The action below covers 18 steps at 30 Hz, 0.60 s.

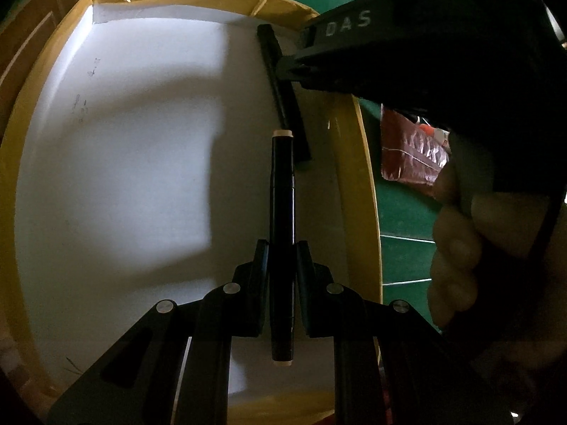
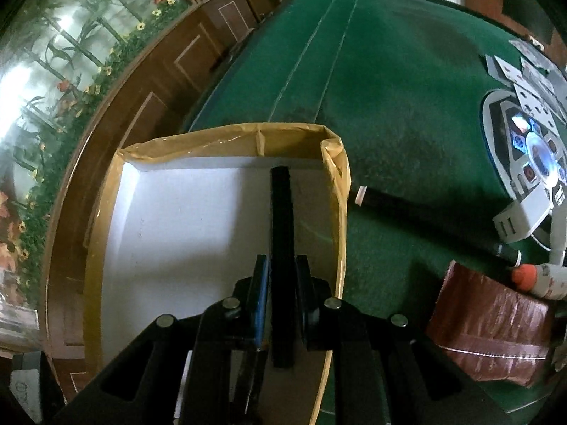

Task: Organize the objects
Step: 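Lower the markers into the tray and open both grippers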

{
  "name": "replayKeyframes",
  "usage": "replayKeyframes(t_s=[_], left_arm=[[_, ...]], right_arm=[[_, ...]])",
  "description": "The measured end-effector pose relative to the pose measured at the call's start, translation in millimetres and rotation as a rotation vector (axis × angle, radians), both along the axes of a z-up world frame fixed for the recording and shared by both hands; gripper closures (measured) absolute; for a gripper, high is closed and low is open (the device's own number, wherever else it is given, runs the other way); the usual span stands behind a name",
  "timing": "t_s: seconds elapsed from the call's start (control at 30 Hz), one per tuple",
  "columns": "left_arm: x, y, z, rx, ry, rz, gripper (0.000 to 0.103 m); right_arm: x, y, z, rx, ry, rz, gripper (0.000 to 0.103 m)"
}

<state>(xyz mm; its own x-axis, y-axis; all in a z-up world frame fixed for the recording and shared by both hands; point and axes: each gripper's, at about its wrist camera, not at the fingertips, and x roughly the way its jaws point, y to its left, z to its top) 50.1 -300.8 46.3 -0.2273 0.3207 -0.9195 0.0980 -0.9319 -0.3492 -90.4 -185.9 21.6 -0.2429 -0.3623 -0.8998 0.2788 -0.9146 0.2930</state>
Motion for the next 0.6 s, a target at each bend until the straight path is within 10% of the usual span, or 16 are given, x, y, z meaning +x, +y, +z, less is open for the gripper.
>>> replayKeyframes(t_s=[0.37, 0.47, 0.6], left_arm=[[18.0, 7.2, 16.3, -0.017, 0.030, 0.005, 0.083], [24.9, 12.0, 26.1, -0.052, 0.056, -0.006, 0.053], [12.7, 10.3, 36.3, -0.117, 0.085, -0.016, 0.042]], right_arm=[[22.3, 23.5, 34.3, -0.049, 0.082, 0.028, 0.086], [34.6, 41.6, 43.5, -0.053, 0.120, 0.025, 0.048], [52.5, 72.3, 49.2, -0.040, 0.165, -0.011, 0.039]])
